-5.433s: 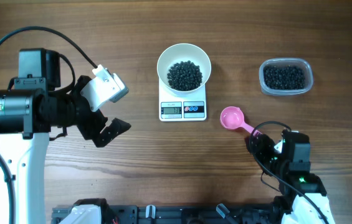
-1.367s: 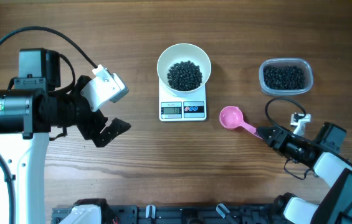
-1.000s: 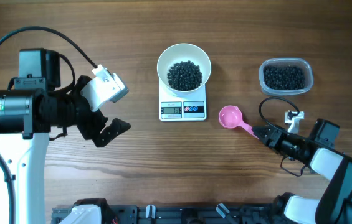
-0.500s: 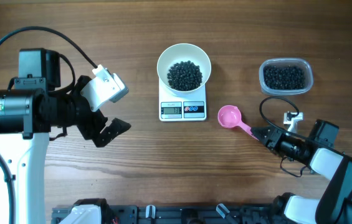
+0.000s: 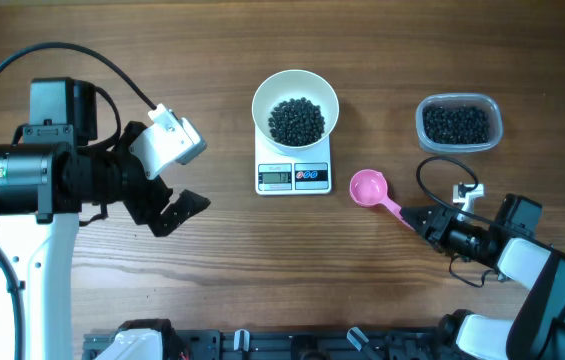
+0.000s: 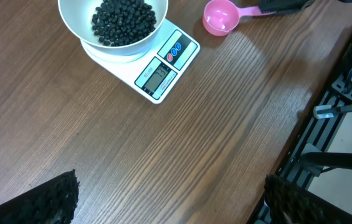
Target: Scoop item into bowl and weigh 150g on scale
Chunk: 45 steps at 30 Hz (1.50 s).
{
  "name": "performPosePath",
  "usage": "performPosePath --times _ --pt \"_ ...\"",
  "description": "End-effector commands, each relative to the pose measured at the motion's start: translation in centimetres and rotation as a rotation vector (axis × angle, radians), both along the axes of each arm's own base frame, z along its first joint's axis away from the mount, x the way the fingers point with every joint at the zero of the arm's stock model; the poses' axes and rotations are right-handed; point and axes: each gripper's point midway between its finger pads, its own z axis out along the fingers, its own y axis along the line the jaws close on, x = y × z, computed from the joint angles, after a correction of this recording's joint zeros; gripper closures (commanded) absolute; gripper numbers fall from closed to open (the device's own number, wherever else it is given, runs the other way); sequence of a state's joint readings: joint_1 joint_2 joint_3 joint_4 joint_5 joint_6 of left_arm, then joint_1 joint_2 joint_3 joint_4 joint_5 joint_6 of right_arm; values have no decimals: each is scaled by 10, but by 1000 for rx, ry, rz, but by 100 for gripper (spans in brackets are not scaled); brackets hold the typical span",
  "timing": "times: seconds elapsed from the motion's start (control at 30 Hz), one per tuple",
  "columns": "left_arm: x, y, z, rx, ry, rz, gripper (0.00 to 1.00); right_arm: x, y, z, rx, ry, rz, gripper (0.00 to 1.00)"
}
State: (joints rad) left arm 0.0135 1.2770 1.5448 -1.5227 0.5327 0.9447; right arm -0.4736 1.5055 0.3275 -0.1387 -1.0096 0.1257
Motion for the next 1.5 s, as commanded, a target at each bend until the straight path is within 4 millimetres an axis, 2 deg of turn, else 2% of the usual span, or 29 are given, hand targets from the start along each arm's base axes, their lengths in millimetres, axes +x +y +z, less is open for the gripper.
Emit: performPosePath --times 0.0,0.17,0.37,0.87,0.97,1.03,1.07,1.27,1.47 --pt "0 0 7 -4 -28 -5 0 -8 7 -2 15 2 34 57" --pt "0 0 7 -4 -28 -5 0 -13 6 -7 4 43 26 55" --pt "0 0 7 -4 -28 -5 0 -12 6 -7 2 38 26 64" --pt "0 0 7 -4 -28 -5 0 -5 3 -5 -6 16 12 75" --pt "0 0 7 -4 -28 -5 0 -5 3 -5 -6 15 13 82" --pt "0 0 7 -4 -28 -5 0 -5 3 -5 -3 11 15 93" --pt "0 0 7 -4 -28 -5 0 -5 4 -4 1 9 16 96" --pt "0 0 7 -4 -28 -5 0 -3 15 18 98 -83 59 96" --pt "0 0 7 -4 -28 -5 0 0 14 26 106 -95 47 95"
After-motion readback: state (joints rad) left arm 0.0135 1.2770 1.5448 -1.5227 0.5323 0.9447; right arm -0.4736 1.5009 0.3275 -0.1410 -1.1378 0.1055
